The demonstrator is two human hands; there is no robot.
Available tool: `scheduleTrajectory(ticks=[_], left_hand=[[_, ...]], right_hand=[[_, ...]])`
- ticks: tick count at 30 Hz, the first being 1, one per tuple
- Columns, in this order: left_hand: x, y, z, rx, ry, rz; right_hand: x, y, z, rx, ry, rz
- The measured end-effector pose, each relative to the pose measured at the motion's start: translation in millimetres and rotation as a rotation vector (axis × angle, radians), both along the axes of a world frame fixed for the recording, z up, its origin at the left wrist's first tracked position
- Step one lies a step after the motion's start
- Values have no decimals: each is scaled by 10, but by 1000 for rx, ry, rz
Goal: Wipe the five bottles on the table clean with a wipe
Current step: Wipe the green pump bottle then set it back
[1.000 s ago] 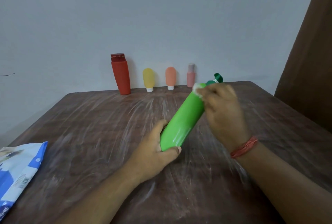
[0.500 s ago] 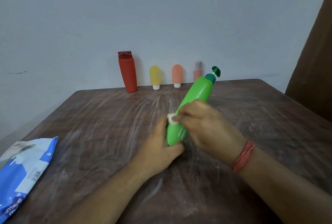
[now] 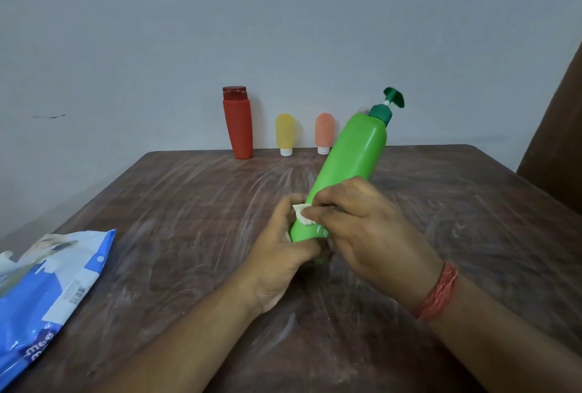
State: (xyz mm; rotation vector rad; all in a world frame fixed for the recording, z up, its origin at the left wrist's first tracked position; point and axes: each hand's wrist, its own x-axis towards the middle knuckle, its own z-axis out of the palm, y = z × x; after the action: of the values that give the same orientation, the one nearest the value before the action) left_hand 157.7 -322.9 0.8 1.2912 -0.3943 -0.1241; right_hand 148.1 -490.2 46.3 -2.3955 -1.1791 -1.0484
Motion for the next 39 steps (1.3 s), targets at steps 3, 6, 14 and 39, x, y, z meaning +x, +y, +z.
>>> scheduleTrajectory(ticks=[3, 6, 14, 39], left_hand=[[-34, -21, 38, -112, 96, -67], [-44, -17, 88, -245, 208, -136], [25, 40, 74, -383, 398, -70], [65, 68, 94, -425, 373, -68]], right_hand=[[15, -21, 7, 51, -2, -28], [28, -42, 2, 63, 24, -45], [-74, 56, 45, -120, 79, 93], [-161, 169, 6, -239, 107, 203]])
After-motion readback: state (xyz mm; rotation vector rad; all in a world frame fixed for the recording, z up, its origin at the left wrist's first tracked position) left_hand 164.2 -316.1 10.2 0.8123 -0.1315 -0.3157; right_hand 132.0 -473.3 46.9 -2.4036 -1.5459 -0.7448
